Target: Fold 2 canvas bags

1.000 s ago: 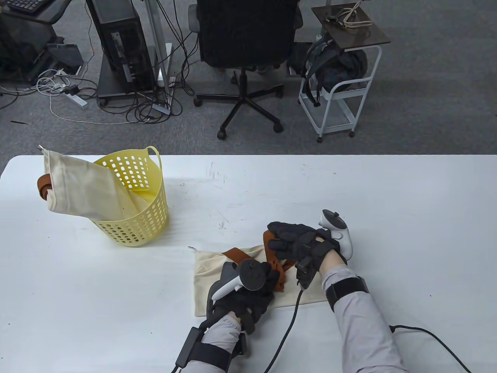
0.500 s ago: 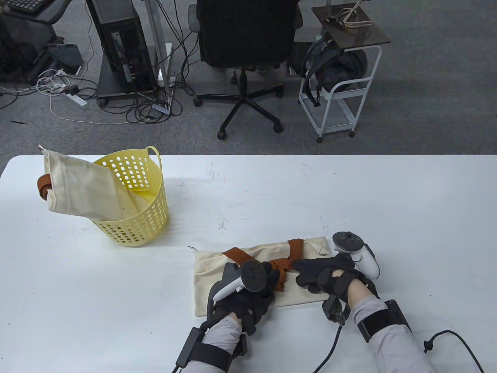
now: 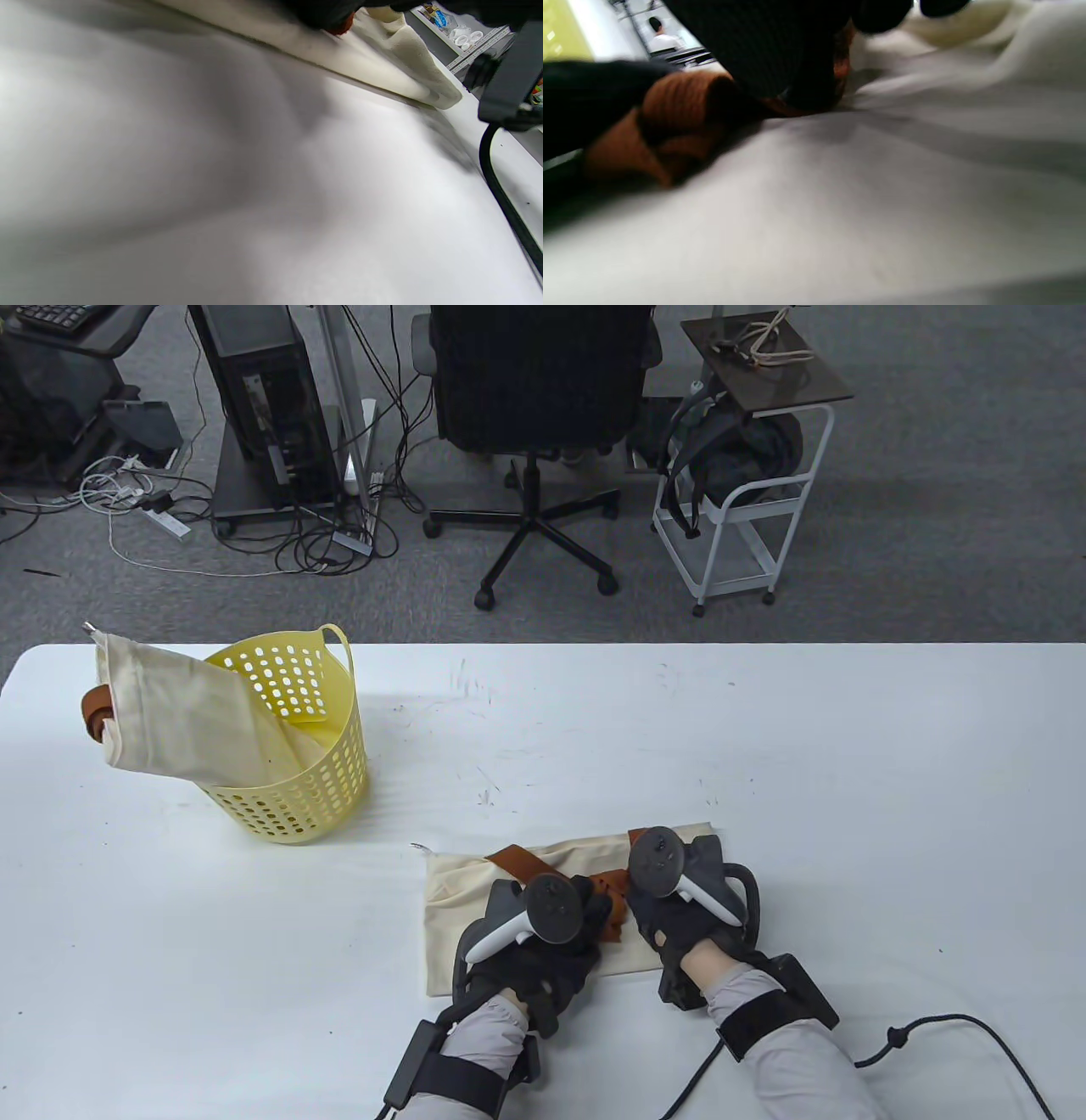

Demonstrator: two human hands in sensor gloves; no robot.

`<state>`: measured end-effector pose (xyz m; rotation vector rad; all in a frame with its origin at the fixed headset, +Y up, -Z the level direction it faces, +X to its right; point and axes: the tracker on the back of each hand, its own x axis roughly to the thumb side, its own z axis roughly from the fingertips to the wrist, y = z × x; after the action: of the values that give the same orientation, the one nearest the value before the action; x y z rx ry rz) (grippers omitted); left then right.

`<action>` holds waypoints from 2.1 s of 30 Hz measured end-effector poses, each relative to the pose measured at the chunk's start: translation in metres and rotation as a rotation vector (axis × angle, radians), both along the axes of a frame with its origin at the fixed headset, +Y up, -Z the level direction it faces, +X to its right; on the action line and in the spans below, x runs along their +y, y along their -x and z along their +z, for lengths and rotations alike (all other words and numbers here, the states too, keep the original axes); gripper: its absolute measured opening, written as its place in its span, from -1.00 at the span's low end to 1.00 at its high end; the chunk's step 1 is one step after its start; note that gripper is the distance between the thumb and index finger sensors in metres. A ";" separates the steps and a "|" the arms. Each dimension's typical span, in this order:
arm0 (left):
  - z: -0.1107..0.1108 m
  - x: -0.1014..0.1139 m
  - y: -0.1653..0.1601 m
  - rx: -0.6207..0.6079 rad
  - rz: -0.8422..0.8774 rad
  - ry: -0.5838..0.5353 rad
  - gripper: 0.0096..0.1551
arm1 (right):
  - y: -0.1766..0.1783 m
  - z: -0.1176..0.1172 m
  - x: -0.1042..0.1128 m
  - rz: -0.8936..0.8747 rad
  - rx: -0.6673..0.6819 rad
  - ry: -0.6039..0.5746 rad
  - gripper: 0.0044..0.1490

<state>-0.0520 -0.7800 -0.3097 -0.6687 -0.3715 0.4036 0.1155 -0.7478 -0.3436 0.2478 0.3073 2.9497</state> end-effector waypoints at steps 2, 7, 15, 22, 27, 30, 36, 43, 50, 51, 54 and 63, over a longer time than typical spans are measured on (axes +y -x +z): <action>0.000 0.000 0.000 0.000 -0.009 -0.025 -0.32 | 0.004 0.003 -0.001 0.017 0.090 -0.029 -0.45; 0.001 0.002 0.000 -0.005 -0.020 -0.052 -0.32 | -0.019 -0.007 -0.008 -0.223 0.038 0.172 -0.36; -0.005 0.007 0.016 0.046 0.159 -0.016 -0.32 | -0.026 -0.005 -0.012 -0.540 -0.067 0.297 -0.14; -0.008 0.009 0.024 0.078 0.234 0.003 -0.24 | 0.009 0.004 -0.017 -0.153 -0.057 0.234 -0.18; -0.012 0.015 0.044 0.217 0.258 -0.071 -0.23 | 0.002 0.008 -0.023 -0.147 -0.059 0.267 -0.19; -0.013 0.019 0.060 0.336 0.184 -0.177 -0.24 | -0.007 0.009 -0.024 -0.159 -0.090 0.269 -0.19; -0.014 0.008 0.079 0.330 -0.072 -0.232 -0.28 | -0.023 0.010 -0.027 -0.206 -0.114 0.303 -0.19; -0.017 -0.001 0.079 0.352 -0.113 -0.189 -0.27 | -0.024 0.009 -0.028 -0.207 -0.105 0.310 -0.18; -0.017 0.006 0.096 0.424 -0.039 -0.198 -0.26 | -0.025 0.010 -0.029 -0.217 -0.099 0.334 -0.17; -0.017 0.008 0.103 0.454 -0.047 -0.205 -0.26 | -0.025 0.010 -0.029 -0.217 -0.098 0.337 -0.17; -0.014 0.007 0.120 0.572 -0.073 -0.179 -0.24 | -0.025 0.010 -0.029 -0.222 -0.098 0.346 -0.17; -0.012 -0.006 0.132 0.658 0.030 -0.057 -0.22 | -0.026 0.010 -0.030 -0.230 -0.095 0.365 -0.16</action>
<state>-0.1844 -0.7857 -0.3218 -0.4418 0.2319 0.6122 0.1413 -0.7780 -0.3331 0.0868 0.7375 2.6082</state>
